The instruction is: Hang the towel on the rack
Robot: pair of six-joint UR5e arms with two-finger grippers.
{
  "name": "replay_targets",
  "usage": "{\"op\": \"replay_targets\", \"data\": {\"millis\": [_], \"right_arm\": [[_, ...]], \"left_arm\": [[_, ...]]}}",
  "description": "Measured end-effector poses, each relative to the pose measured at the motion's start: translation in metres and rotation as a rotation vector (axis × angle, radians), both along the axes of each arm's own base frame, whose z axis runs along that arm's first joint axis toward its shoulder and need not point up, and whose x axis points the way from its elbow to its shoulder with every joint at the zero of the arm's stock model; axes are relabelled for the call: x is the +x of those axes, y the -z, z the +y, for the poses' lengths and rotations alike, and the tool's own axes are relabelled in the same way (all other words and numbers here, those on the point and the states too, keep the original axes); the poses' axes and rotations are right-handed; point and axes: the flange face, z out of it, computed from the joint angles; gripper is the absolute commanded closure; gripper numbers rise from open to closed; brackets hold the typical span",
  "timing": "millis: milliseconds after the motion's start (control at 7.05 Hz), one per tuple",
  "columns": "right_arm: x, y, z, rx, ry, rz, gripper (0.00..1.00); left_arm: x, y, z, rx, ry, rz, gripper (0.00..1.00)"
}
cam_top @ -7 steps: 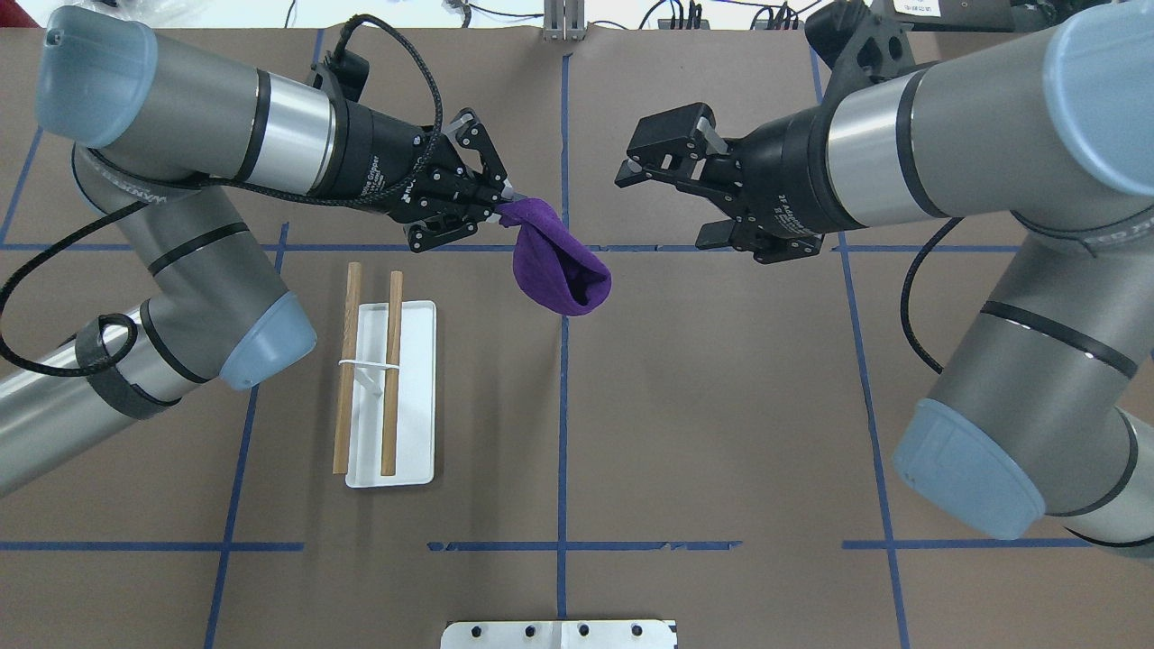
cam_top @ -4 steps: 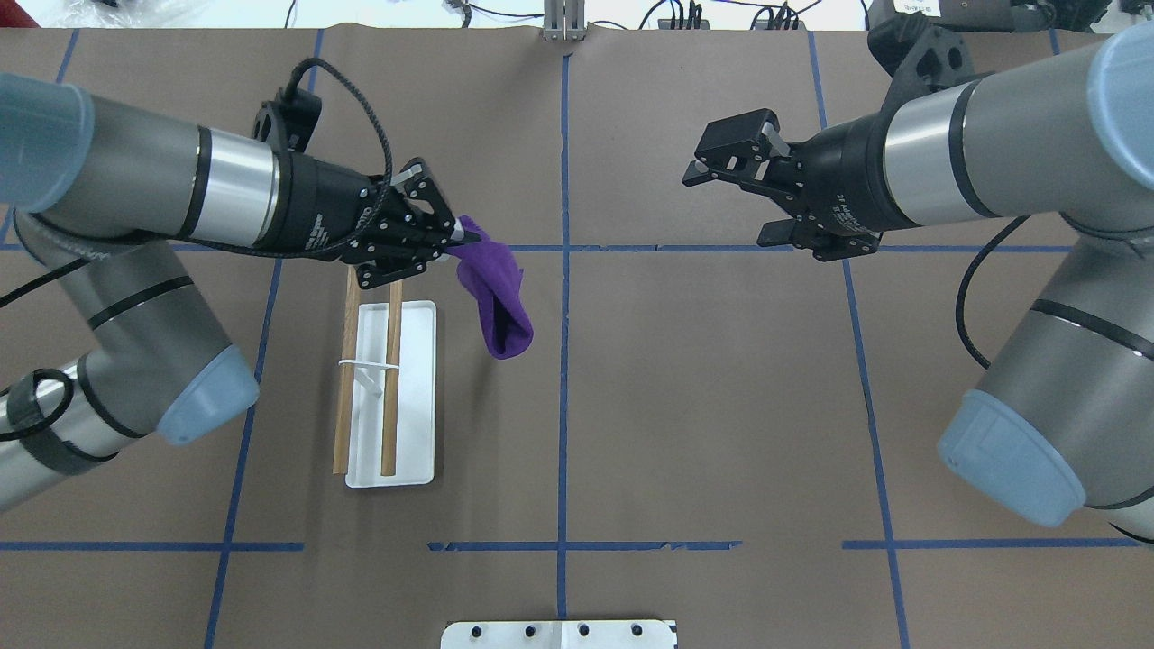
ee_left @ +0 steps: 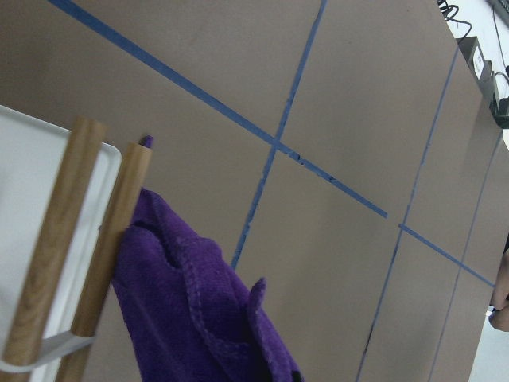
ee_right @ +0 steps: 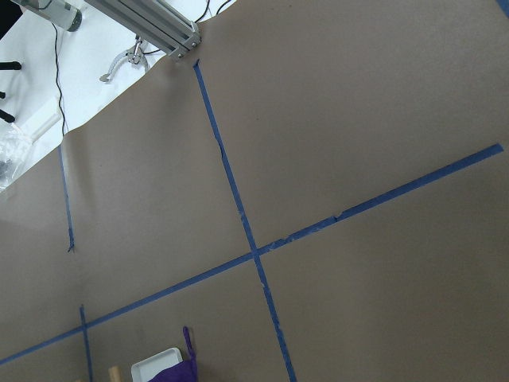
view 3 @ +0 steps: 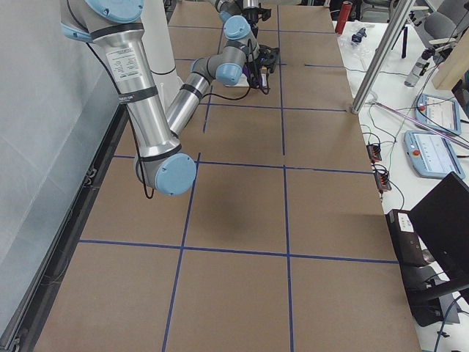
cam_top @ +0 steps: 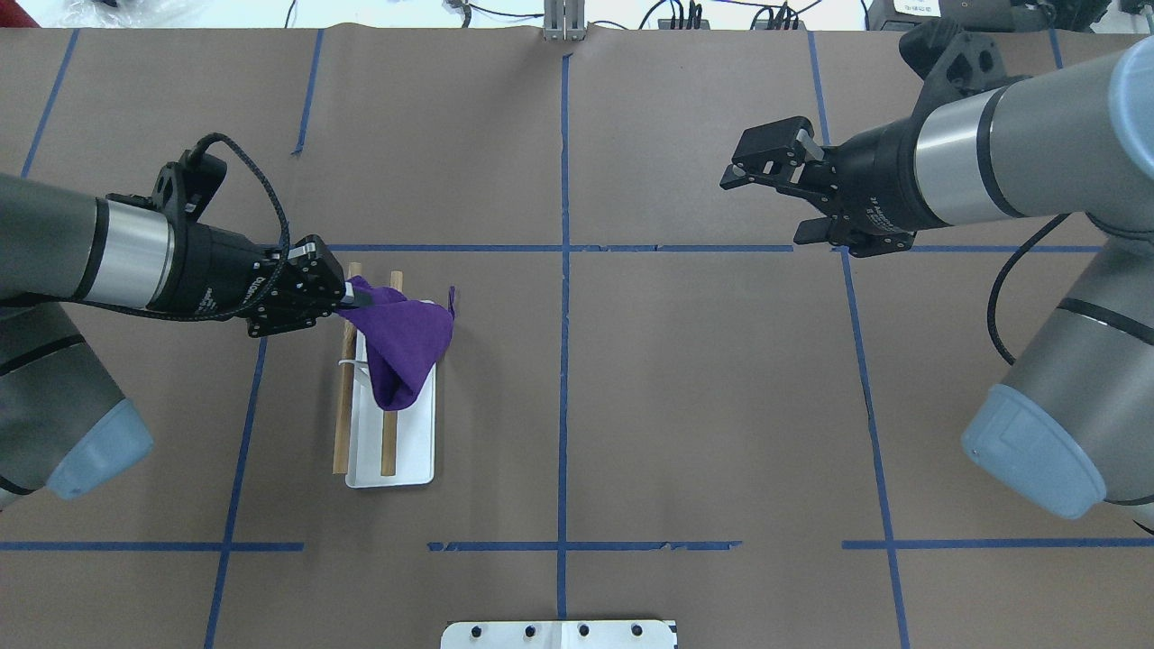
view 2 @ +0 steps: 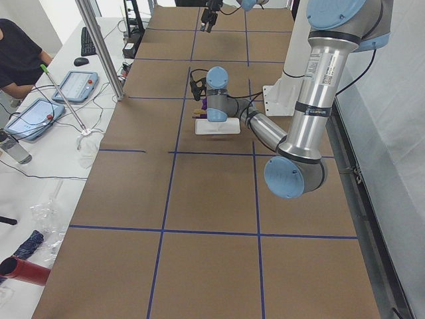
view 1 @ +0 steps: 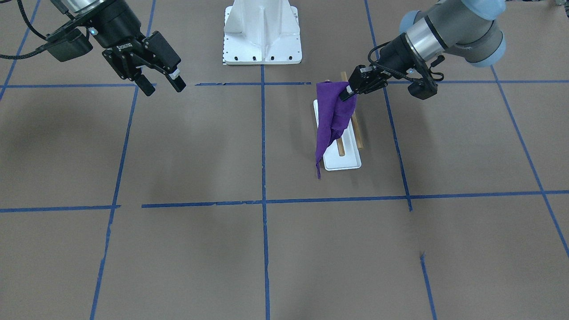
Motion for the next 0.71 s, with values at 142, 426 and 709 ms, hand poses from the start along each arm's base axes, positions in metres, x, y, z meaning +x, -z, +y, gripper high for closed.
{"op": "replay_targets", "data": {"millis": [142,426,709], "right_arm": [[0.001,0.001,0.0,0.002,-0.001,-0.001,0.0],[0.004,0.002,-0.001,0.003,-0.004,-0.004,0.0],[0.005,0.003,0.0,0.006,-0.004,-0.008,0.0]], "left_arm": [[-0.004,-0.019,0.003,0.02,-0.011,-0.03,1.0],[-0.009,-0.044,0.007,0.073,-0.025,-0.076,1.0],[-0.014,-0.056,0.006,0.093,-0.021,-0.097,1.0]]}}
